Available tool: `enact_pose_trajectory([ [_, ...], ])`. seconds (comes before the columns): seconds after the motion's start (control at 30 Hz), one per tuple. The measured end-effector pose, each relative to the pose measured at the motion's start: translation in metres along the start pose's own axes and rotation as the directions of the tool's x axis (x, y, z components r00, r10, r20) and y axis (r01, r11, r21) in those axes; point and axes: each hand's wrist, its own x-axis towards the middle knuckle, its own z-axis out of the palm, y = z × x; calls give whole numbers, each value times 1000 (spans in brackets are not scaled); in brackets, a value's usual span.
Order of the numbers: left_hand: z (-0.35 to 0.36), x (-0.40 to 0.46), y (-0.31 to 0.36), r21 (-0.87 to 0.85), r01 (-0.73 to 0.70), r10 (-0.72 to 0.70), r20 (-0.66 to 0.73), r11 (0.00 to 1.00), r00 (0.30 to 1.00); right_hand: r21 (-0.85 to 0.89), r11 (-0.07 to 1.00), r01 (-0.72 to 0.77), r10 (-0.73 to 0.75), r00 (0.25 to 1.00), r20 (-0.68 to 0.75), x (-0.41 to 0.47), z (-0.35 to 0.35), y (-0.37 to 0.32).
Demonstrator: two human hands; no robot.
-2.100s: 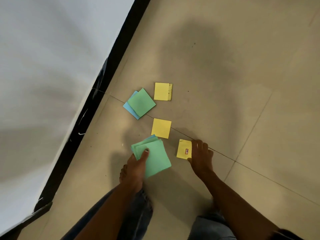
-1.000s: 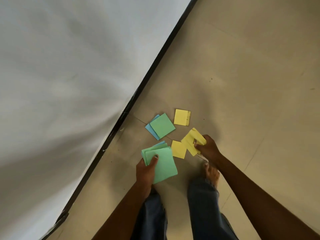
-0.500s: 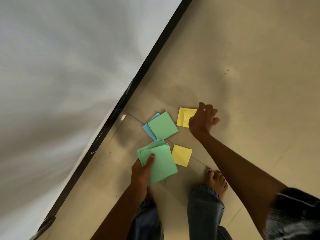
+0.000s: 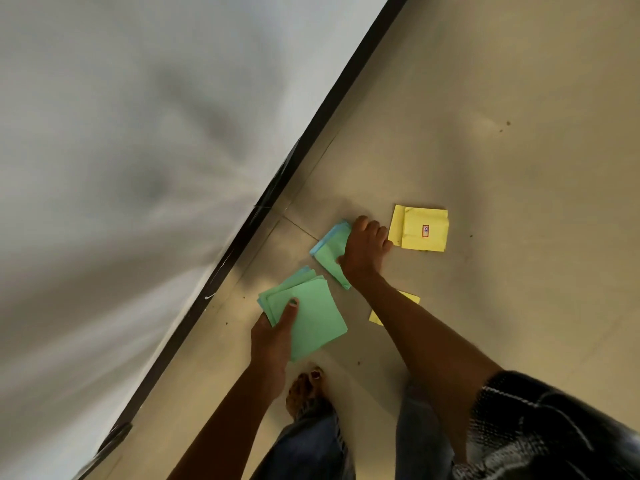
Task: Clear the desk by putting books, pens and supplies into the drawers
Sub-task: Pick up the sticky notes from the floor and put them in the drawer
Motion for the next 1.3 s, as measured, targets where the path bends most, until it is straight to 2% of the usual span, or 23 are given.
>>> enact_pose_trajectory([
  [0.07,-7,1,0,6,-13,13,0,1000,1000,52,999,-17,13,998,60,0,0,3],
  [0.2,-13,-2,2,-18,-8,8,2,1000,1000,46,999,24,-24,1000,16,-7,-10,12],
  [0.27,-13,-7,6,-20,-5,5,7,1000,1000,224,974,19,-38,996,83,-14,-18,22],
  [0.3,-12,-10,8,-27,-1,1,8,1000,1000,394,919,-14,-40,991,128,-18,-25,27],
  [0.33,-12,-13,10,-37,3,-3,8,999,1000,574,816,-64,-40,985,166,-23,-35,33],
  [0.4,-10,-19,16,-50,3,-3,9,999,1000,812,552,-188,-8,973,230,-39,-64,45],
  [0.43,-8,-21,19,-52,1,0,17,999,1000,869,435,-237,-12,963,269,-48,-81,53],
  [0.5,-4,-26,24,-47,1,1,46,999,999,915,265,-303,-124,931,344,-64,-112,70],
  [0.57,4,-33,30,-71,14,-7,99,997,995,913,209,-351,-283,872,400,-77,-134,84],
  [0.63,14,-40,37,-91,30,-13,183,995,983,891,257,-375,-377,810,449,-89,-142,88],
  [0.67,19,-42,41,-95,45,-22,229,994,973,875,343,-341,-387,798,462,-94,-141,86],
  [0.73,31,-45,48,-97,85,-51,312,992,949,833,502,-234,-354,823,445,-99,-136,77],
  [0.8,44,-46,54,-69,100,-69,358,993,931,811,555,-183,-267,885,382,-99,-127,67],
  [0.87,53,-47,57,-58,56,-34,323,997,946,815,563,-136,-245,915,322,-99,-122,59],
  [0.97,56,-43,57,-102,-1,25,228,995,973,823,563,-76,-318,899,301,-87,-123,59],
  [1.03,53,-36,53,-132,-26,49,174,991,983,789,615,22,-307,927,214,-65,-124,69],
  [1.1,47,-31,50,-163,-35,58,139,986,989,570,802,178,-257,964,62,-33,-121,85],
  [1.17,40,-25,45,-188,-34,62,144,982,988,212,947,243,-249,969,-1,1,-117,100],
  [1.23,33,-19,39,-186,-25,55,158,982,986,-39,962,271,-270,962,44,29,-109,107],
  [1.3,27,-12,33,-186,-9,38,153,982,987,-153,939,307,-302,952,59,45,-96,104],
])
